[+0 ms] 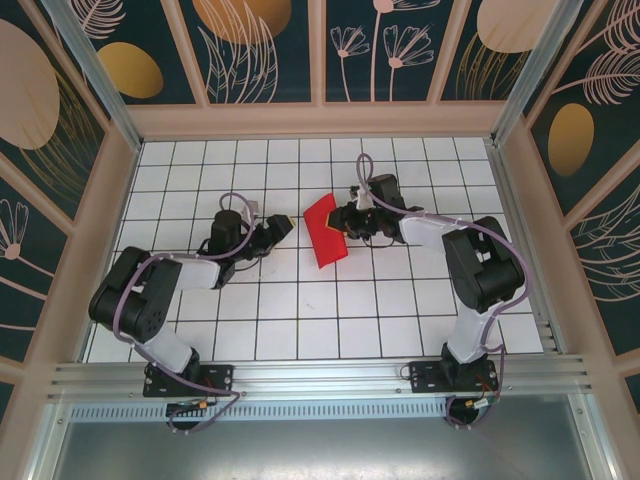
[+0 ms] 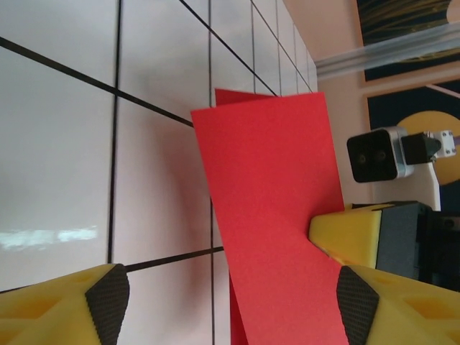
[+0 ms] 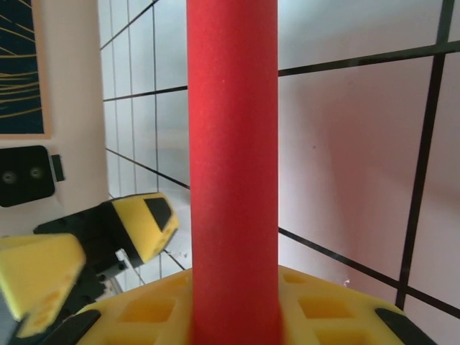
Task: Fold a paper plane with a square sheet of paper (pick it up from the middle)
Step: First fold in half a square sheet of paper at the center of the table.
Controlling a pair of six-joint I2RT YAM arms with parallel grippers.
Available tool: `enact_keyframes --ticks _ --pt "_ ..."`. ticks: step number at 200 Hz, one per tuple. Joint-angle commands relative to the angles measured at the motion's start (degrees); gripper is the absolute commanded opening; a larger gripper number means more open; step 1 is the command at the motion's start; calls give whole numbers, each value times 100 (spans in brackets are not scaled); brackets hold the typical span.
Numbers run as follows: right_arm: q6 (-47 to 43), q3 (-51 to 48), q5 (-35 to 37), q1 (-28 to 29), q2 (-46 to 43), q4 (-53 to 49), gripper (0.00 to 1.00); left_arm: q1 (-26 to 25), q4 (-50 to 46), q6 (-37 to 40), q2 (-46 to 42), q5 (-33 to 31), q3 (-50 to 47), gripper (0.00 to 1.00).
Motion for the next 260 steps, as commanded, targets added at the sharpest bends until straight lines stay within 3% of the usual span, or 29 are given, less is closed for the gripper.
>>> enact_keyframes --ticks 1,81,135,165,193,237,260 --pt "308 -125 -419 -68 7 495 29 -137 667 -335 243 309 262 73" --pt "711 -278 -862 -103 -154 981 29 -320 1035 -613 890 468 576 63" --pt "733 -332 -927 -104 -128 1000 29 -320 1922 -1021 1109 616 550 40" --pt "720 -375 -901 -103 -104 996 29 -320 1975 -990 1182 549 535 34" --pt "716 -426 -884 -130 -70 997 29 -320 2010 -938 1198 444 480 32" --pt "763 -483 -877 -154 -19 1044 29 -320 2425 -1070 1208 409 341 43" --pt "754 -488 -876 -155 -18 1051 29 -320 2393 -1023 1181 402 347 42"
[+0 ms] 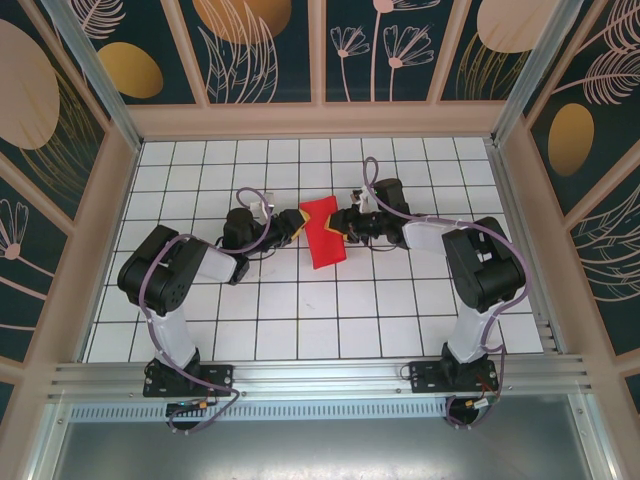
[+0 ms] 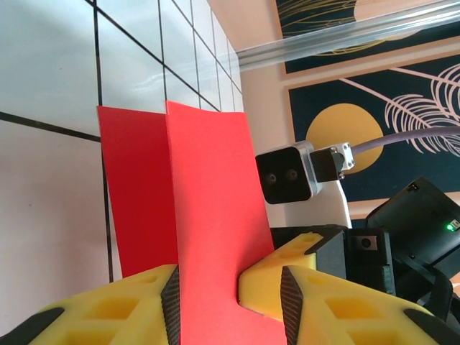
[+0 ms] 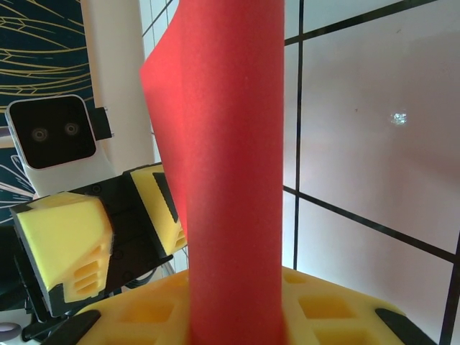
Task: Fold a paper plane with a square sheet of paper (pick it up from the middle)
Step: First fold in half a square sheet of paper at the center of the table.
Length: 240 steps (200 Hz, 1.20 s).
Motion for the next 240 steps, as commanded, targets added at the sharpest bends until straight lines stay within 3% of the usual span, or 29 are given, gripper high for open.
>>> enact_keyframes --ticks 1,37,129,188,240 --pt "46 -65 -113 -38 -15 220 29 -18 315 8 42 -17 -57 41" --pt "63 -91 -147 -34 -21 238 29 -18 128 172 62 -43 -22 33" --pt "-244 -45 82 21 202 -289 31 -27 -990 1012 67 -234 284 0" --pt "-552 187 543 121 415 -907 35 -105 -1816 1468 104 -426 562 0" --pt "-771 287 972 137 390 -1430 47 -185 -2366 1638 156 -548 817 0"
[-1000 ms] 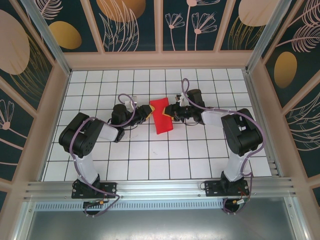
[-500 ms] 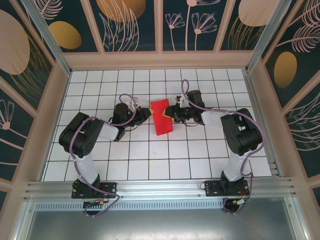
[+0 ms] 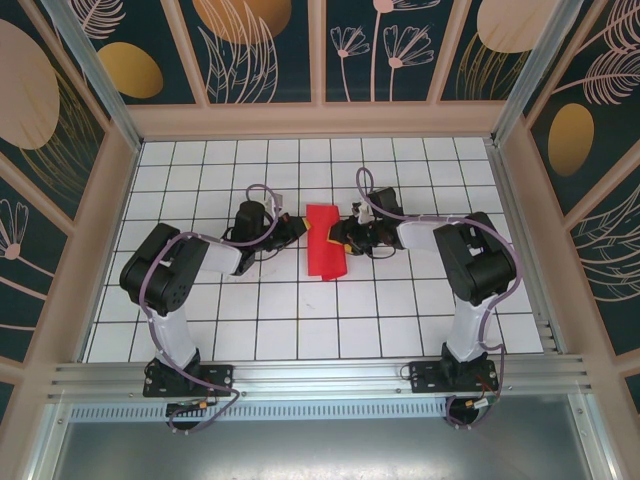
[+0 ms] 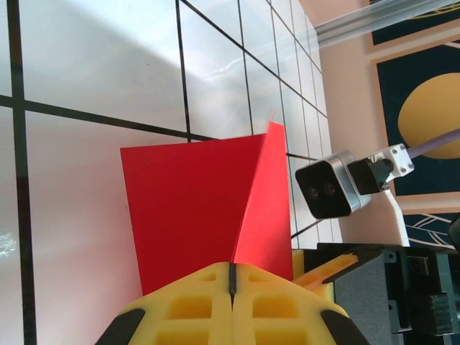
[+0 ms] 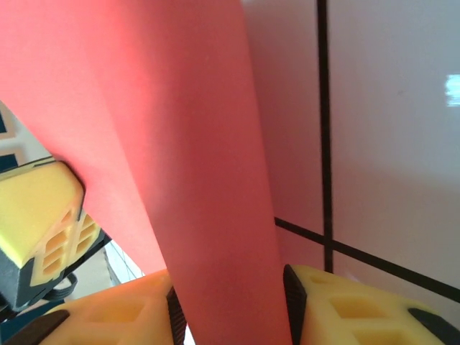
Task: Fold a paper plane with a square sheet of paper (pick it up from the middle)
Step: First fold in half a square sheet of paper at the center of the table.
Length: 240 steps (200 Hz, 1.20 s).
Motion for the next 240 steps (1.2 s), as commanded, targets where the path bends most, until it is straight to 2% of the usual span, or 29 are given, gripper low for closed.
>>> enact_keyframes --ticks 1,55,81,114,150,240 --pt "-242 171 273 30 11 -403 47 -59 -305 213 119 -105 177 0" --pt "-588 142 785 -66 -397 -843 65 -170 -370 112 163 -135 333 0" --pt "-900 171 1119 -97 -558 -1098 69 -237 -451 92 212 -205 408 0" --pt "-1354 303 1459 -89 -542 -1432 69 -340 -437 22 286 -255 466 0" --pt "-1729 519 1512 -20 -461 -1638 69 -388 -499 1 425 -309 558 0" --pt "-1841 716 1816 166 -72 -1881 61 -415 -912 164 676 -410 849 0"
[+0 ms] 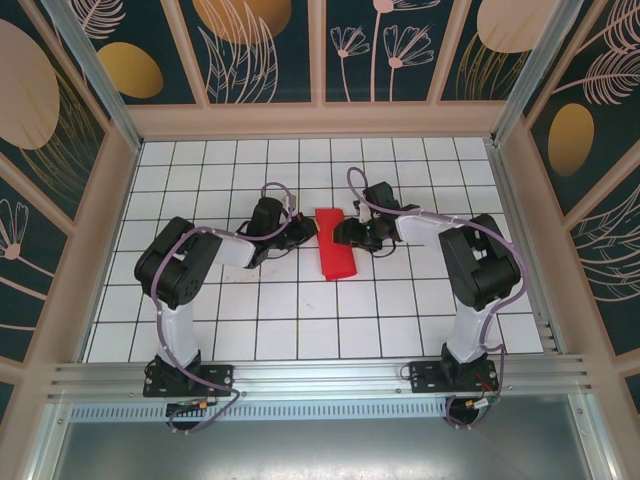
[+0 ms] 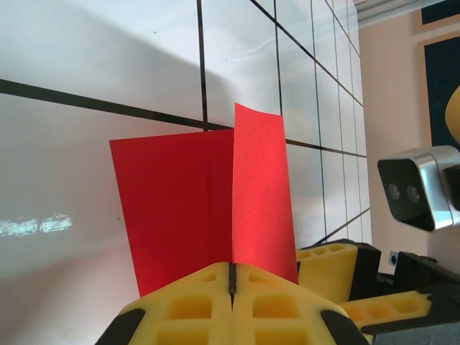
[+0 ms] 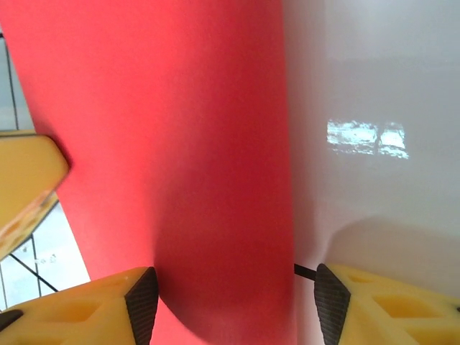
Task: Fold a paper plane with a square sheet of paper (pick it up from the middle)
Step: First fold in half a square sheet of paper at the center of the table, then hold the square sheet of paper at the center of the table.
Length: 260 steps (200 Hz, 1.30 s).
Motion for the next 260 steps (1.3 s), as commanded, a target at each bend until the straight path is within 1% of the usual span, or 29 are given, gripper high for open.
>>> enact_keyframes --ticks 1,29,34,54,65,85,108,135,194,221,260 --pt "-110 189 216 42 128 -211 60 -41 -158 125 165 -28 134 0" --pt "-111 204 379 60 198 -268 55 -41 -242 148 155 -62 158 0" --pt "-119 207 410 59 218 -280 55 -37 -280 166 144 -87 166 2" --pt "-150 216 547 88 277 -343 53 -41 -510 268 25 -241 208 16" --pt "-175 211 612 98 302 -369 52 -40 -683 337 -59 -379 232 25" --pt "-220 222 766 139 354 -419 52 -41 -957 456 -235 -661 245 37" --pt "-255 280 952 153 459 -517 49 -36 -1208 591 -389 -952 241 43" --pt "-313 313 1040 160 498 -572 48 -35 -1240 623 -441 -985 246 45" --pt "-529 322 1102 192 582 -606 47 -36 -989 549 -326 -631 276 45" --pt "-688 330 1279 196 625 -685 45 -41 -973 524 -286 -585 294 45" --pt "-745 356 1284 205 672 -702 46 -41 -960 490 -210 -511 336 45"
